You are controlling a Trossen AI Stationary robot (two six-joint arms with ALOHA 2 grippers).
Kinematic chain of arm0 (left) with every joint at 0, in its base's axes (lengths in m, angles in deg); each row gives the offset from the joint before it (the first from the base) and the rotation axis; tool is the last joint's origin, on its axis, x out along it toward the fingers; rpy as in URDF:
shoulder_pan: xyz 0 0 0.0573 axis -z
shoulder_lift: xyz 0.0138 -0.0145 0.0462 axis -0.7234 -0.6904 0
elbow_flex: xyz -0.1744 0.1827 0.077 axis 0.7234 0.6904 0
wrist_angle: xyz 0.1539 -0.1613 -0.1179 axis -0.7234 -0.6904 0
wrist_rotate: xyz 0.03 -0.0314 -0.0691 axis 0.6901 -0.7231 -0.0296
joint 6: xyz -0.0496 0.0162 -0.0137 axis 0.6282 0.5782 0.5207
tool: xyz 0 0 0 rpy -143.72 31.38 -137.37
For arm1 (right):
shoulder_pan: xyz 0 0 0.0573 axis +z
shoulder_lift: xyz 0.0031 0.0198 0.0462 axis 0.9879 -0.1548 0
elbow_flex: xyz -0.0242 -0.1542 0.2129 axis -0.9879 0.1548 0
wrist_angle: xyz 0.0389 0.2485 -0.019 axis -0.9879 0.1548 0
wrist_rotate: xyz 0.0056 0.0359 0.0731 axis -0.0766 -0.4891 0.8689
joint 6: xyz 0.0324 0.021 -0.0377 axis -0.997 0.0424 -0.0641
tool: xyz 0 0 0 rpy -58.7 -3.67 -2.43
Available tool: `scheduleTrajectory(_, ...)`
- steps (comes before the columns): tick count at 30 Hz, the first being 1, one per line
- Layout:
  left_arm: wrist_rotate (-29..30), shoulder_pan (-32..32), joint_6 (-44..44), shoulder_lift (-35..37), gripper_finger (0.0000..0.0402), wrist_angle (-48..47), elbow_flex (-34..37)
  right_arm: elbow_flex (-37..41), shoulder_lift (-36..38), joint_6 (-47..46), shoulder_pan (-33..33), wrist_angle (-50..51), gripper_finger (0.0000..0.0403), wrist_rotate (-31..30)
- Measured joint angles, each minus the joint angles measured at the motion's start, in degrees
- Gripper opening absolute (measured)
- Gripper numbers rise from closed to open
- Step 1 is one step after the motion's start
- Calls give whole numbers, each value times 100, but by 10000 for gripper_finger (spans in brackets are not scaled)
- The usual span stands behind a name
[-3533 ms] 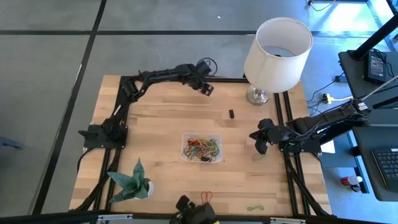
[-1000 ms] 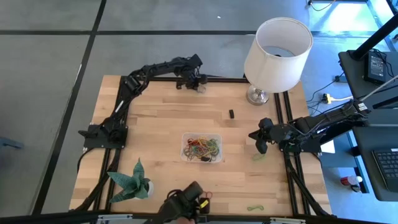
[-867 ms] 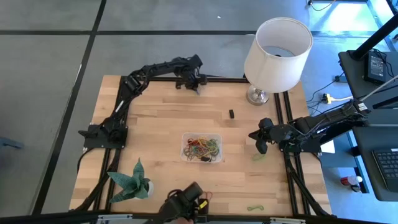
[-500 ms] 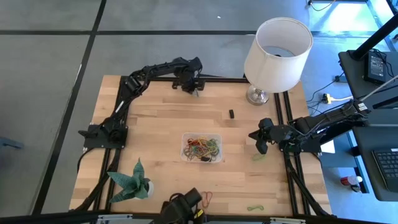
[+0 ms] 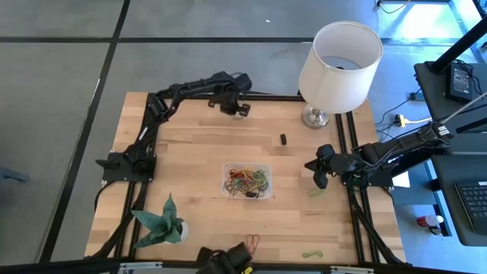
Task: Pick and place rubber bands into bin
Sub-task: Put the blue rubber band into the transparent bin
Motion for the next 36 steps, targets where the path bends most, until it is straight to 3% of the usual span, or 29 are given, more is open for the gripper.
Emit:
scheduleTrajectory(4,603,-15,-53,85,4,569,0,0,0,84,0,1,33,0)
scheduleTrajectory(8,556,-18,16,4,18,831,-4,0,2,161,0,-1,33,0)
scheduleTrajectory(17,685,-28,103,-388,91,882,-4,0,2,195,0,-3,33,0)
scheduleTrajectory(21,726,-27,211,-473,98,893,-17,0,2,195,0,-2,33,0)
scheduleTrajectory(25,655,-28,245,-581,83,860,-42,0,2,197,0,1,33,0)
scheduleTrajectory(31,634,-32,245,-583,10,757,-37,0,2,199,0,10,33,0)
scheduleTrajectory(36,658,2,39,-561,2,656,-31,0,2,199,0,11,33,0)
